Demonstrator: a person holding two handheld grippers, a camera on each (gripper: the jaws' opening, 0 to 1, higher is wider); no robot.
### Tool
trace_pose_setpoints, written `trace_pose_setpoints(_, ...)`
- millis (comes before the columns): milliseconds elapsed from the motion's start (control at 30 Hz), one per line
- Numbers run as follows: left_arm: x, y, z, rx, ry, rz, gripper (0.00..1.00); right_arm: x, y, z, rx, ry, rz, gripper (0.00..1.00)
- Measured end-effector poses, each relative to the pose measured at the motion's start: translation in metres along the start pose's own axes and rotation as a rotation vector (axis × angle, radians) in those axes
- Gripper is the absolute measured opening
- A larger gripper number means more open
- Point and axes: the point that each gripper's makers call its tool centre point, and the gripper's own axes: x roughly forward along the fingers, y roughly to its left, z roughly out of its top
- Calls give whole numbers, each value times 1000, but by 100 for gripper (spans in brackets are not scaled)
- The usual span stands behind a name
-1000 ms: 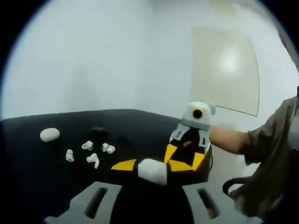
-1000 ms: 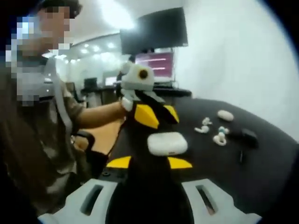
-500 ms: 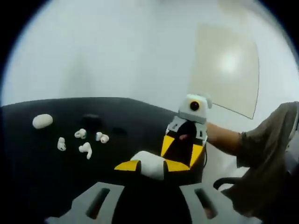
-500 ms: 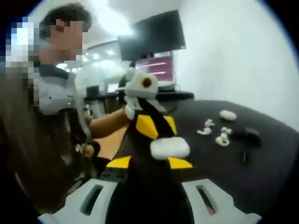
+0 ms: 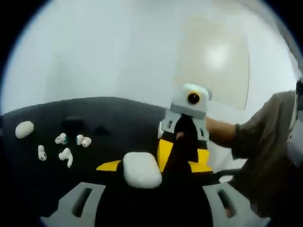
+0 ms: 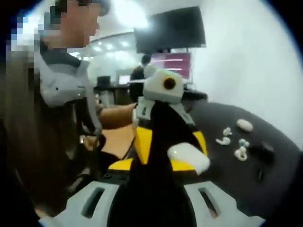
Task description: Pick up three earphones and place each one into its charging case using tactile feedback, ensure that each earphone is properly inserted and securely positioned inside the case.
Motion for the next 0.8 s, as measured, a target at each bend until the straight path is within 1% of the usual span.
trace_pose_setpoints(33,-1,-2,2,-5,-14,-2,51,-2,-2,-5,-10,17,2,30)
trace_pose_setpoints(67,-2,1,2,-16,-15,-5,51,-5,-4,-1,3,-4,2,30)
trace_pose_setpoints(133,-5,3,5,-39,-24,-11,50,-8,-5,-2,2,-8,-1,30)
trace_pose_setpoints(200,-6,5,6,-30,-40,-8,49,-10,-6,-1,10,-16,1,33)
trace_pose_setpoints(233,-7,6,7,-27,-43,-3,47,-13,-6,3,27,-37,9,34)
trace_pose_setpoints(267,-9,8,7,-29,-44,2,44,-18,-6,10,42,-78,15,35)
trace_pose_setpoints(300,-10,10,8,-46,-45,4,42,-28,-6,18,54,-110,24,35)
trace_pose_setpoints(333,-11,10,8,-59,-45,2,41,-37,-8,24,55,-131,18,35)
trace_pose_setpoints(400,-12,11,9,-79,-47,0,40,-54,-19,36,42,-171,-36,36)
trace_pose_setpoints(433,-12,11,9,-84,-49,-1,40,-62,-23,39,42,-174,-52,36)
trace_pose_setpoints(467,-11,12,9,-87,-49,2,39,-67,-27,40,47,-173,-58,36)
trace_pose_setpoints(500,-11,13,8,-83,-41,8,39,-72,-34,41,62,-169,-79,36)
trace_pose_setpoints(533,-9,15,7,-83,-35,10,39,-77,-44,39,88,-156,-112,36)
trace_pose_setpoints(567,-9,16,6,-82,-29,10,39,-77,-53,35,111,-132,-143,35)
trace_pose_setpoints(600,-7,18,3,-80,-12,16,38,-80,-66,29,137,-105,-173,34)
trace_pose_setpoints(633,-7,20,0,-71,3,23,37,-76,-73,24,165,-87,-185,32)
trace_pose_setpoints(667,-7,24,1,-42,-1,40,34,-72,-81,21,205,-78,-192,30)
trace_pose_setpoints(700,-8,27,-1,-14,7,55,31,-66,-85,17,246,-67,-187,29)
trace_pose_setpoints(733,-7,25,0,-1,1,47,31,-59,-87,12,277,-47,-167,29)
trace_pose_setpoints(800,-8,25,0,4,0,49,31,-46,-89,4,324,-25,-145,29)
